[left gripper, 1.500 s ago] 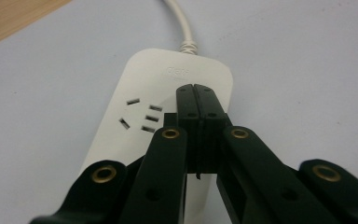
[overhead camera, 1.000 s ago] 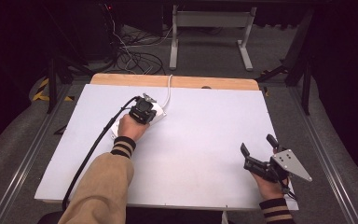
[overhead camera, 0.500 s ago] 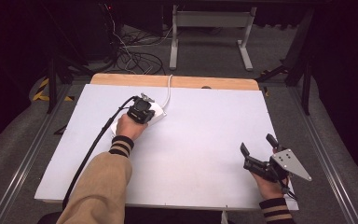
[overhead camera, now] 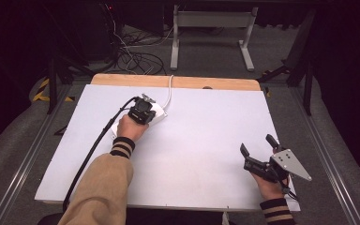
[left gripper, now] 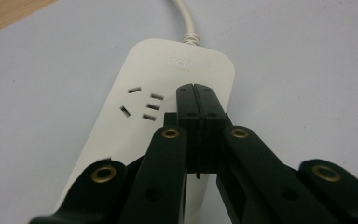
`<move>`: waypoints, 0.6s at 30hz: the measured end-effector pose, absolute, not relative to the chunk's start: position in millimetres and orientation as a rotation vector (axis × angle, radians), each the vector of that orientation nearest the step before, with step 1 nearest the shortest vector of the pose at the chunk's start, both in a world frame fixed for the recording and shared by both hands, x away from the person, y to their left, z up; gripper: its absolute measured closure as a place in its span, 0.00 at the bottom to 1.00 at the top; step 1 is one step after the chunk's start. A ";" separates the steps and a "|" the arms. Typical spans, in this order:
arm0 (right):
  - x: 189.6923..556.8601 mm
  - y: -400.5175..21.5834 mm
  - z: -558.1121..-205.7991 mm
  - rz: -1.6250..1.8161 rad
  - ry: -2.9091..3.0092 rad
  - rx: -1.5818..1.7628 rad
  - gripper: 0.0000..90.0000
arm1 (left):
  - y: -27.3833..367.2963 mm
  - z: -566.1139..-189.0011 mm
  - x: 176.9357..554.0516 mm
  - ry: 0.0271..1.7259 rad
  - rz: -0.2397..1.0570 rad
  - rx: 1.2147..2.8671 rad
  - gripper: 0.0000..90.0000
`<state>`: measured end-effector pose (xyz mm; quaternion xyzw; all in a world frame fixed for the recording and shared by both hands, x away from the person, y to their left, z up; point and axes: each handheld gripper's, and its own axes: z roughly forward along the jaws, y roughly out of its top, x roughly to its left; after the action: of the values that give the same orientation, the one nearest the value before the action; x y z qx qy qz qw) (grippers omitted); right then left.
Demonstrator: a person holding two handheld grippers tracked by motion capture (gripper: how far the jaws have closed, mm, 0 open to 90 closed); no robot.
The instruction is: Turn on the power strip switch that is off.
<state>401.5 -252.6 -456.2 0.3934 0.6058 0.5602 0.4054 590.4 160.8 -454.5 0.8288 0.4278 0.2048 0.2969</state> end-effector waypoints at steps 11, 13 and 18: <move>401.6 -252.3 -456.6 1.412 1.532 0.999 0.07 | 160.2 -454.5 590.1 1.135 0.558 2.208 1.00; 401.6 -252.0 -456.8 1.413 1.533 0.996 0.07 | 159.1 -454.1 590.1 1.127 0.564 2.219 1.00; 401.2 -252.5 -456.6 1.411 1.530 0.999 0.07 | 160.3 -454.9 589.7 1.106 0.568 2.217 1.00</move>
<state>401.2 -252.5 -456.6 0.3959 0.6060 0.5589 0.4045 589.7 160.3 -454.9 0.8333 0.4156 0.2134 0.2954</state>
